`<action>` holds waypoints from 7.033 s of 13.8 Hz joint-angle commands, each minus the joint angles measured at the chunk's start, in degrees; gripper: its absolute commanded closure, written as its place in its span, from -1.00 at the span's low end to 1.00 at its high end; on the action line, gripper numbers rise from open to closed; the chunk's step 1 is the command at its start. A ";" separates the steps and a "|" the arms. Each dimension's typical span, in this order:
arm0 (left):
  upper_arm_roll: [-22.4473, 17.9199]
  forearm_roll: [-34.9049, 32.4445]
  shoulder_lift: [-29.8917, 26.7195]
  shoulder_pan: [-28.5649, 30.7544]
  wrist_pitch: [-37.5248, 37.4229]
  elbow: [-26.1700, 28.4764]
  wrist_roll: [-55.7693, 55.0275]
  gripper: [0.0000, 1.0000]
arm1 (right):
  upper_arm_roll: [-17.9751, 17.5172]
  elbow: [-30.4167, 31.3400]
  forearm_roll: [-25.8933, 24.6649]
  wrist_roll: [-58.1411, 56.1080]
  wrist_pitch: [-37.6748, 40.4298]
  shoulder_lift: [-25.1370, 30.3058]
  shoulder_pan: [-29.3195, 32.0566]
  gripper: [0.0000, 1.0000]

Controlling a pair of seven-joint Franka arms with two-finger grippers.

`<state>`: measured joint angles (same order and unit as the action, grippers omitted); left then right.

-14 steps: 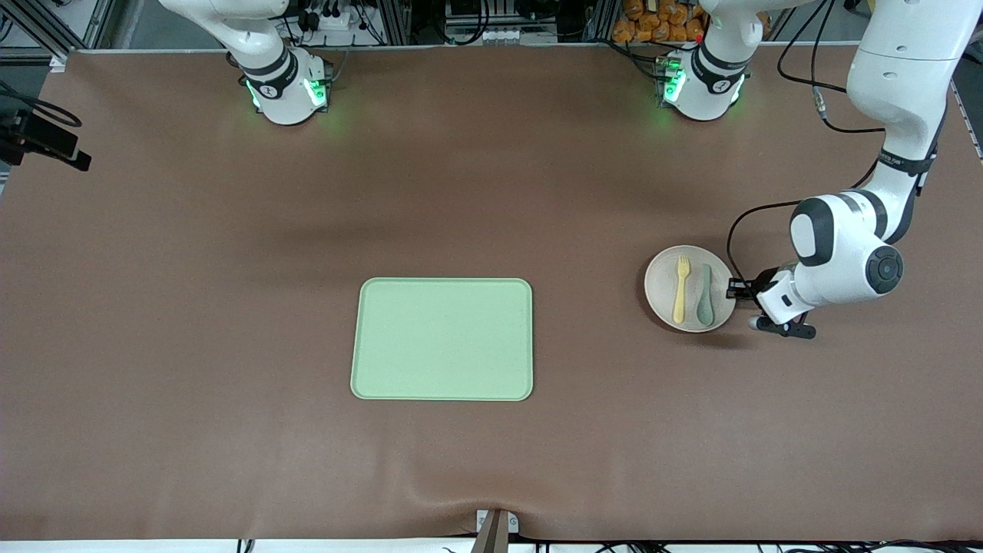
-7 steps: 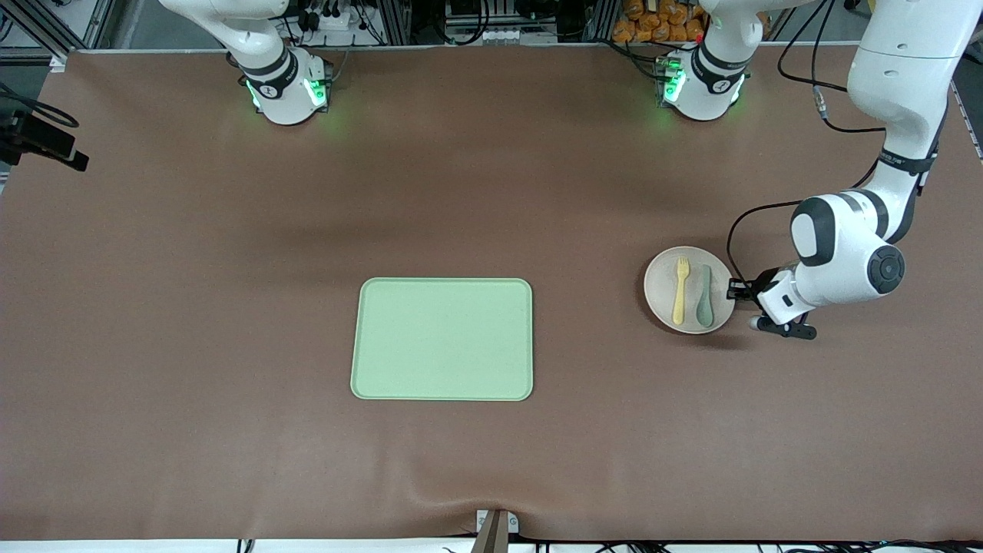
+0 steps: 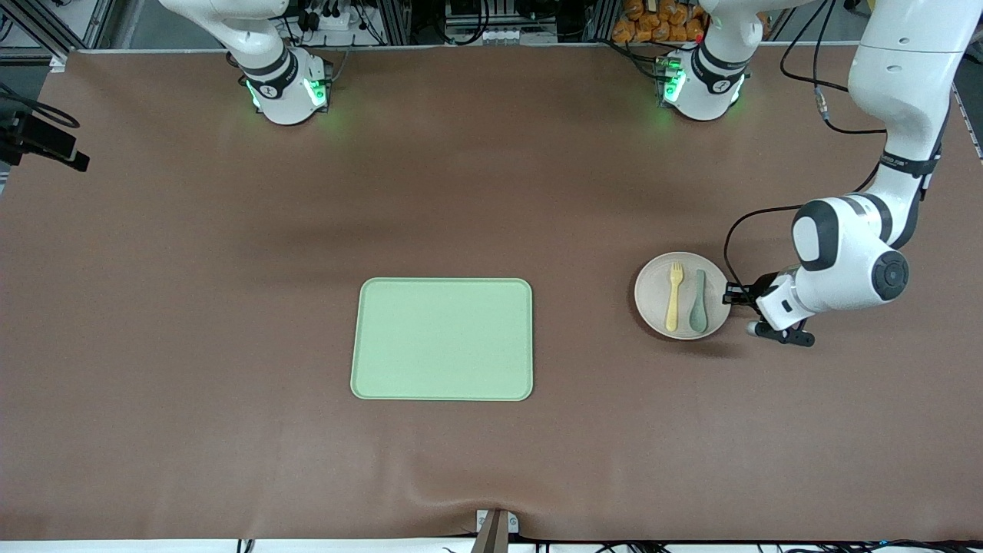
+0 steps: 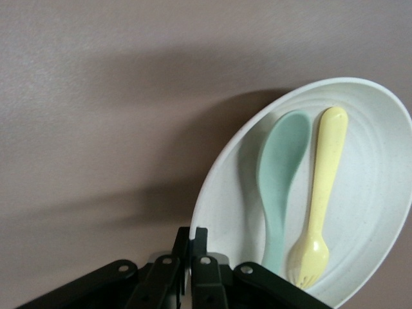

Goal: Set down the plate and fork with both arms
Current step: 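Slide the plate with the left gripper onto the green placemat, then open the left gripper and withdraw it to the rest pose, then move the right gripper over the yellow fork on the plate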

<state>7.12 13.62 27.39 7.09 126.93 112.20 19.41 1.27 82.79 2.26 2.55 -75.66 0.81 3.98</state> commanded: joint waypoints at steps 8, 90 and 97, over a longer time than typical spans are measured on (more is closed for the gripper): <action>7.64 9.05 1.34 -1.99 -7.05 -8.83 -10.43 1.00 | -0.57 0.35 0.55 0.61 -0.02 0.42 1.02 -1.00; -8.35 -15.82 -28.43 -10.26 -35.09 -20.80 -14.05 -1.00 | -1.09 -0.79 2.49 -0.08 0.16 -0.73 -2.83 -1.00; -8.88 -16.52 -29.24 -10.17 -35.44 -22.20 -12.21 -1.00 | -1.09 -0.61 1.78 -0.18 2.87 -7.31 -10.39 -1.00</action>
<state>-1.76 -1.38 -0.98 -3.29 91.57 89.31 5.82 -0.12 83.25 4.07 2.53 -75.09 -5.30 -5.08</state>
